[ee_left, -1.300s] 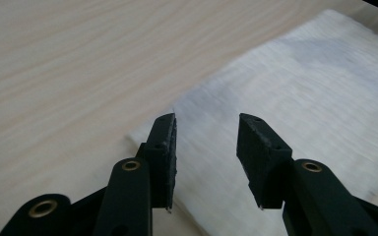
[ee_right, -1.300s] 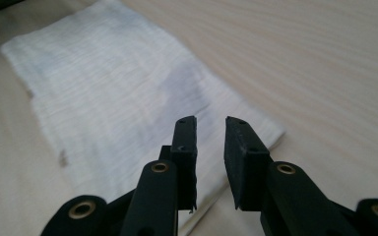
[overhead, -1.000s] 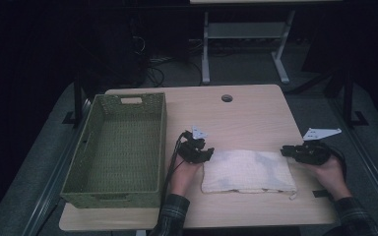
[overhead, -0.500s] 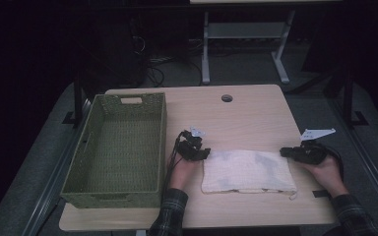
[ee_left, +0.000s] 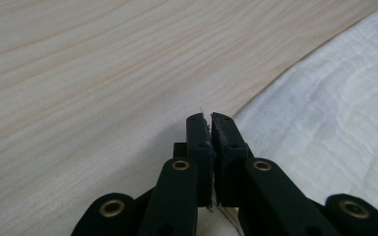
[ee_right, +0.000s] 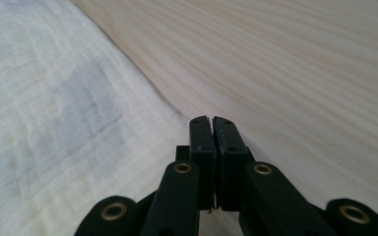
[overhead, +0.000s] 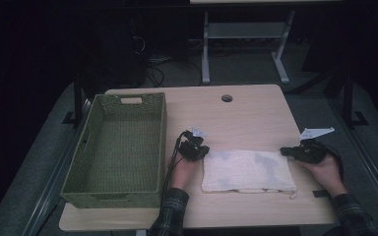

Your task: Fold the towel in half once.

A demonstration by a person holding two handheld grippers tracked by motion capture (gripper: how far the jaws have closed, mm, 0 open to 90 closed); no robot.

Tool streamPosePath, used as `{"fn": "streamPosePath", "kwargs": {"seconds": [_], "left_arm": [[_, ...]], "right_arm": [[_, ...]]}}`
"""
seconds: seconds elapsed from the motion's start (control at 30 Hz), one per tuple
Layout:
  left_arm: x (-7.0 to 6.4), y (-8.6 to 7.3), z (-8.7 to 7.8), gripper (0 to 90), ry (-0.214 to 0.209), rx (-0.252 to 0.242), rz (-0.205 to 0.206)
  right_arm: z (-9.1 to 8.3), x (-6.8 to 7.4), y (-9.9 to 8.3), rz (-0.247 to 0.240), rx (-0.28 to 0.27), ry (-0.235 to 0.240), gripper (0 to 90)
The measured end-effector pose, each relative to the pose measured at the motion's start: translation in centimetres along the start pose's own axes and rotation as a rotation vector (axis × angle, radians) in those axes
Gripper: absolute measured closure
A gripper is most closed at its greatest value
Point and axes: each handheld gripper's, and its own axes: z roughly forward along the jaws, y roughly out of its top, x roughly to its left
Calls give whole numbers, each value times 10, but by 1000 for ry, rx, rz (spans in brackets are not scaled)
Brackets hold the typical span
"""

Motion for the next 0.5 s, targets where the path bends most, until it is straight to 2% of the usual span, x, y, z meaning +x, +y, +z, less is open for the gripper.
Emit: {"fn": "streamPosePath", "kwargs": {"seconds": [0.3, 0.4, 0.5], "left_arm": [[2, 15, -10, 871, 13, -86, -2], [4, 22, -11, 871, 38, -105, 5], [10, 27, -13, 871, 60, -127, 2]], "right_arm": [[-8, -16, 21, -2, -56, -48, 881], [-6, -23, 31, -2, -81, -68, 881], [-2, -28, 39, 16, -109, -66, 881]]}}
